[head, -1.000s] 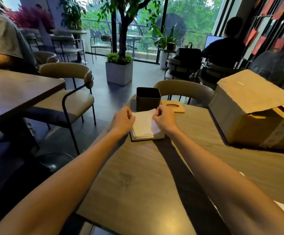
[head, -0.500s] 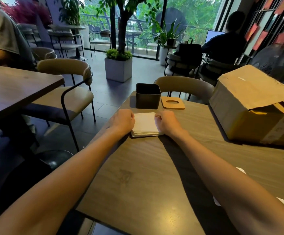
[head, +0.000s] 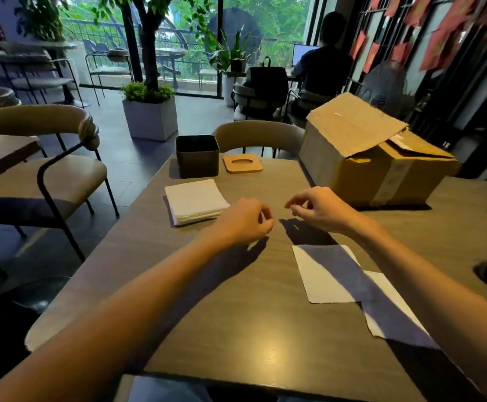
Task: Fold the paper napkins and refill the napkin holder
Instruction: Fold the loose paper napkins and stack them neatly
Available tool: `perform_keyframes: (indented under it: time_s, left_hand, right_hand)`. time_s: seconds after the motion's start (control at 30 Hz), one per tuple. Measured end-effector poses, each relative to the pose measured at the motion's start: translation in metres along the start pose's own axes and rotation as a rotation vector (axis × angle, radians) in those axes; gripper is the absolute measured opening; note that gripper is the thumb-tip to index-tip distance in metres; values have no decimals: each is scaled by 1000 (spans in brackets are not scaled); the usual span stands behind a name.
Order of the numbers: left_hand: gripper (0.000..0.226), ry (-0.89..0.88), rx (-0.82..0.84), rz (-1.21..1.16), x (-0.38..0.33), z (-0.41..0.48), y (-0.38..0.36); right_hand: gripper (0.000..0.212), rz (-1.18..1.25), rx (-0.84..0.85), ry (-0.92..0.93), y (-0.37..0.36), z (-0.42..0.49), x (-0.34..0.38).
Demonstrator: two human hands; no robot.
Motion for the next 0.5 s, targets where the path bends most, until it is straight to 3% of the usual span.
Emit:
perform_keyframes:
  time_s: [0.17,0.33,0.5]
  left_hand:
    - [22,-48,94,-18,-37,1,-32]
    - [28,-63,167,16,-53,-4,-51]
    - [16,-71,205,-10,-56,-5,-52]
  right_hand:
    - [20,-54,113,-99,13,-53,-36]
    - [33,-174,172,-153,12,-84,-60]
    - [17,-103,196,-98,7,-87,-60]
Point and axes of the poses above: each hand's wrist, its own z-axis towards the middle knuckle, its own y-axis out of the back of the hand, x = y × z, the point moved 5 cm from there along z, towards the middle knuckle, and after that the axes turned 4 degrees about y, right-handed, at the moved point
